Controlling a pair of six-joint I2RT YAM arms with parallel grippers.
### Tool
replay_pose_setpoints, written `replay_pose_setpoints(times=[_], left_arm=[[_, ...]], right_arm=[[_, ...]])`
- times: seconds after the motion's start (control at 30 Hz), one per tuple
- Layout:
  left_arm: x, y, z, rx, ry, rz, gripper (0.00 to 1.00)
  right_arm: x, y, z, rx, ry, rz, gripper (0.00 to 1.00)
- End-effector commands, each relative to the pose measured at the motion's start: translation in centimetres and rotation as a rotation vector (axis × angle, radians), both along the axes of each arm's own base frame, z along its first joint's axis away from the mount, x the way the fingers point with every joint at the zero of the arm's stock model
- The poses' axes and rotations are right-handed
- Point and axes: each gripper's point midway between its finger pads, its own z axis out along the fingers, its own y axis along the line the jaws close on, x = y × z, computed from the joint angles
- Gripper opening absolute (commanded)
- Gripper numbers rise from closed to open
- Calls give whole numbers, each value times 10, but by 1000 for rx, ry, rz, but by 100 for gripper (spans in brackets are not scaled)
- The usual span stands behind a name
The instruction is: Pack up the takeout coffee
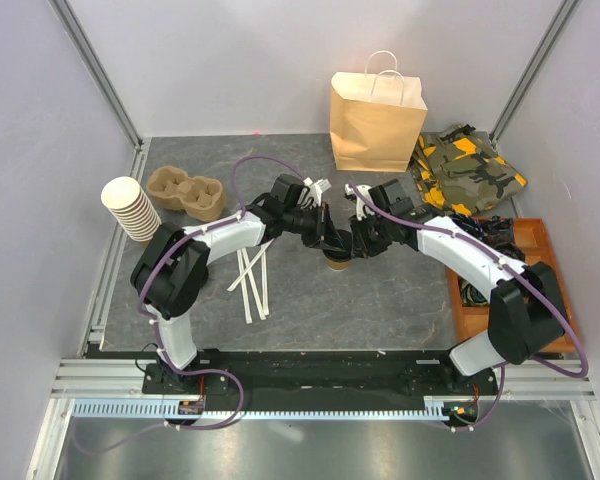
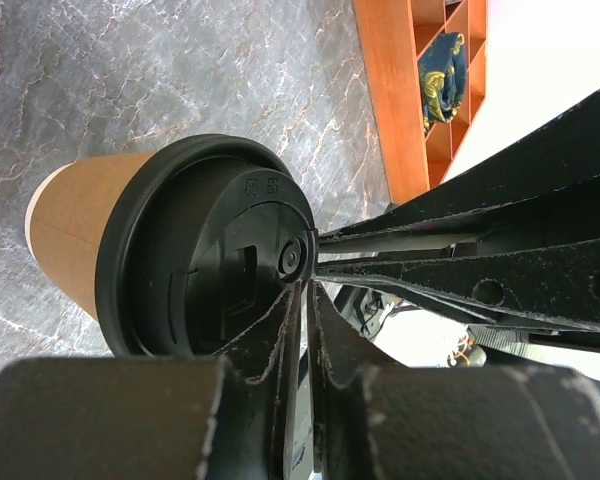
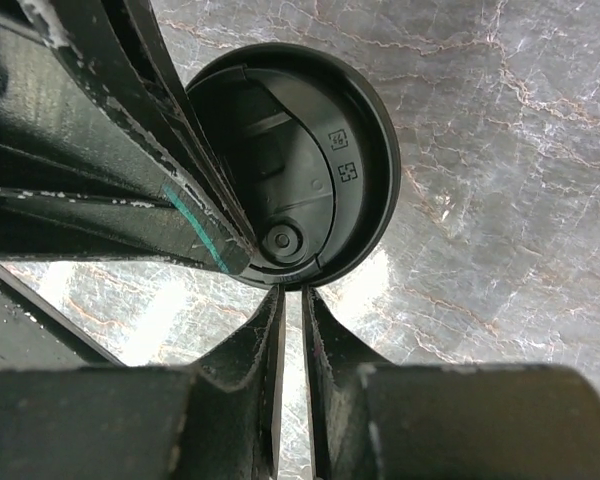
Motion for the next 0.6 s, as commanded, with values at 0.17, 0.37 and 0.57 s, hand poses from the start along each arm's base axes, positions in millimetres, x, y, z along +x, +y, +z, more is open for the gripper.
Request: replay_pose_setpoints(times=[0.17,0.37,0.57], left_arm=[[4,6,-22,67,20,26,13],[4,6,-24,68,23,24,13],[4,7,-26,70,28,24,13]], right_arm=[[26,6,90,140,-162,-21,19],[29,5,80,133,-163,-40,19],[20,6,28,96,-76,-33,18]])
